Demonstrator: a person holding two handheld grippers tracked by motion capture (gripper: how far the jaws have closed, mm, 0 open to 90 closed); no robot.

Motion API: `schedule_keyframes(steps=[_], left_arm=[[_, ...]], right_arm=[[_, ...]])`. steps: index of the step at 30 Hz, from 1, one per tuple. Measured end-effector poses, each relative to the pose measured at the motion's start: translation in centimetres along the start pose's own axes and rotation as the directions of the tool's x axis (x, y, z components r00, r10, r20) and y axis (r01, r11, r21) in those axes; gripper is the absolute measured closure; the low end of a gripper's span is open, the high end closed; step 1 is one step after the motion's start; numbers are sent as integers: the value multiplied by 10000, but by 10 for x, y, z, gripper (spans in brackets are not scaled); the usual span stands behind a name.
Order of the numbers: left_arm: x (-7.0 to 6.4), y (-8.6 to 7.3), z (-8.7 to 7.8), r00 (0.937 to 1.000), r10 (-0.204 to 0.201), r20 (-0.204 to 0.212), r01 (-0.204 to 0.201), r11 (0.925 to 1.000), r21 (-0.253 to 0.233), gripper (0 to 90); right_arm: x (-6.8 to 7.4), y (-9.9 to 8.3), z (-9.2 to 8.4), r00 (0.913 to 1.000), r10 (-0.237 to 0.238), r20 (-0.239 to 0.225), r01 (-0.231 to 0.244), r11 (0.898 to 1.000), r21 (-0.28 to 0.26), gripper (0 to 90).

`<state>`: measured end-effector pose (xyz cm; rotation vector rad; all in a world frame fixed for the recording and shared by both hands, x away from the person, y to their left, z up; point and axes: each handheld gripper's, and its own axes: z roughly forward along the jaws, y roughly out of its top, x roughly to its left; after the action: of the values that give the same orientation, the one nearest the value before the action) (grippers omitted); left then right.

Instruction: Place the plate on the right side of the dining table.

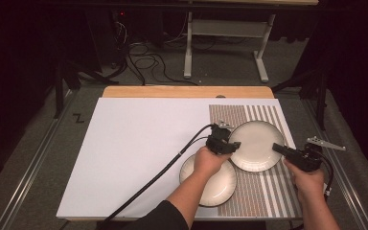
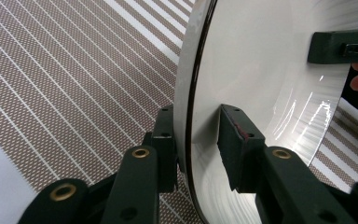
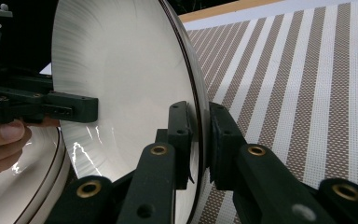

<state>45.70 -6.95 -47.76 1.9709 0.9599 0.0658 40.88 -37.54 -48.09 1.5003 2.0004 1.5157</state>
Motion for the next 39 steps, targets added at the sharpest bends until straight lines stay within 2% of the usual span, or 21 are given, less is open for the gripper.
schedule_keyframes(steps=[8,13,18,21,22,25,30,39], left_arm=[[0,-2,2,9996,95,-261,-89,9997,232,674],[-1,-2,3,9992,77,-384,-70,9998,193,669],[0,-3,6,9989,-72,-453,86,9995,300,605],[0,-2,5,9991,-104,-417,110,9998,148,570],[-1,0,2,9990,-122,-425,121,9999,-45,538],[-1,3,-3,9989,-106,-447,97,9998,-200,507],[-1,6,-18,9984,160,-534,-179,9992,-363,449],[8,-8,-49,9985,223,-493,-263,9963,-823,385]], right_arm=[[-1,-3,3,9999,-135,76,134,9998,146,825],[-1,-3,3,9999,-140,62,139,9998,143,828],[-1,-4,3,9999,-61,-111,62,9999,139,844],[0,-3,4,10000,-51,-73,52,9999,161,845],[-1,-3,4,10000,-56,-38,57,9998,206,844],[-1,-3,4,10000,-53,-2,53,9997,222,844],[0,-3,4,9999,-102,79,100,9997,222,843],[1,-3,5,9997,-88,243,81,9996,257,838]])
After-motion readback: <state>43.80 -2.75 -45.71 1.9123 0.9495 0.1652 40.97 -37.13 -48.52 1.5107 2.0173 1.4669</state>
